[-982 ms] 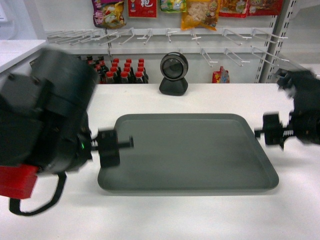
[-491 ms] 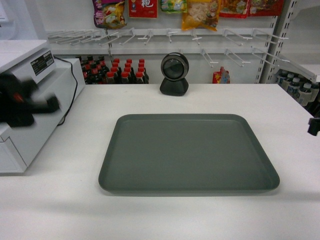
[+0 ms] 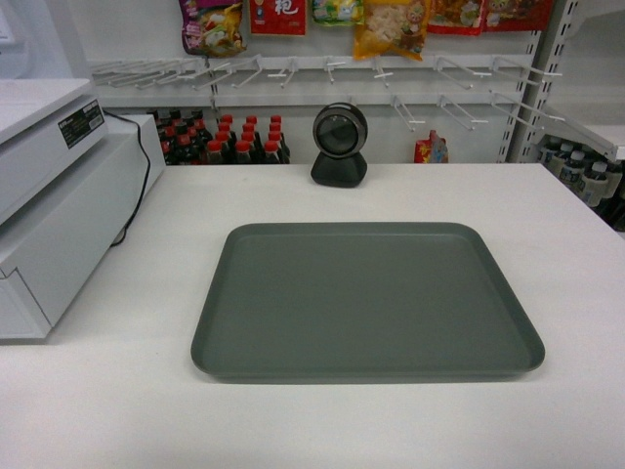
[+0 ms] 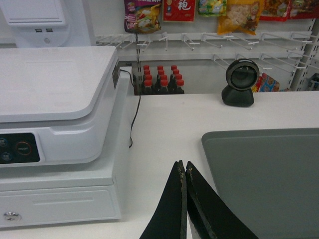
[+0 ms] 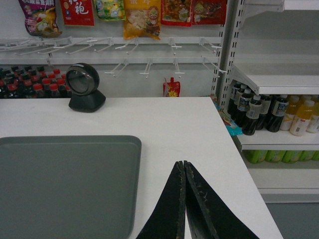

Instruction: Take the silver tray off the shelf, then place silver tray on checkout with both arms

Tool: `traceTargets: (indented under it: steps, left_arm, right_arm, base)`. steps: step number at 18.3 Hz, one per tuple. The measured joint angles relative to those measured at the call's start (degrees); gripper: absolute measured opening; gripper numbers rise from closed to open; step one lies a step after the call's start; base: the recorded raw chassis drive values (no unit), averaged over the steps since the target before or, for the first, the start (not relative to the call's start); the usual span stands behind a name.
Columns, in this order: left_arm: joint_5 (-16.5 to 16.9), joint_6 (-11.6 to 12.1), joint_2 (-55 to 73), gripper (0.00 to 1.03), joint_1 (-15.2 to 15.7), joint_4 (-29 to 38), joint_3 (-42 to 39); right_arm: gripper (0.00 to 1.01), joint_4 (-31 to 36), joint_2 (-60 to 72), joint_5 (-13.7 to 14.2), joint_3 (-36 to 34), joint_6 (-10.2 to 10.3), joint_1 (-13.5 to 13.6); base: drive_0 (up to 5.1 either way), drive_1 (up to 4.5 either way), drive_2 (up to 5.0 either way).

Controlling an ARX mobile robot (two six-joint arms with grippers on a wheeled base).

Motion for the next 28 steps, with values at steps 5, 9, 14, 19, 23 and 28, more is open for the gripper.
traceTargets:
  steps: [5,9,14,19,23,28]
  left_arm:
    - [5.0,0.0,-15.2,0.01,5.9,-11.0,-3.2]
    - [5.3,0.0,-25.7,0.01,5.6,-20.2,-4.3]
    - [5.3,0.0,-37.4,0.01,5.6,-30.8,-4.3]
    - [5.3,0.0,-45.8,0.01,5.6,-38.9,-4.3]
    - [5.3,0.0,-50.5,0.01,5.6,-43.5,-4.3]
    - [5.4,0.0,-60.9,0.01,5.6,-57.1,-4.3]
  right_arm:
    - [0.02,-17.6,-21.2,0.0,-2.9,0.0,0.0]
    - [0.02,-27.5,-32.6,0.0,-5.2,0.0,0.0]
    - [0.02,-38.9,-46.1,0.0,-5.5,0.0,0.0]
    - [0.02,-48.4,-56.1,0.0,-5.5,0.0,0.0]
    - [0.02,-54.1,-62.0,0.0,-5.5,0.0,0.0]
    - [0.02,-59.2,-66.9,0.0,-5.5,0.0,0.0]
  base:
    - [0.0,0.0,0.0]
    - [0.0,0.0,0.0]
    - [0.0,0.0,0.0]
    - [0.0,0.0,0.0]
    - [0.0,0.0,0.0]
    - [0.0,0.0,0.0]
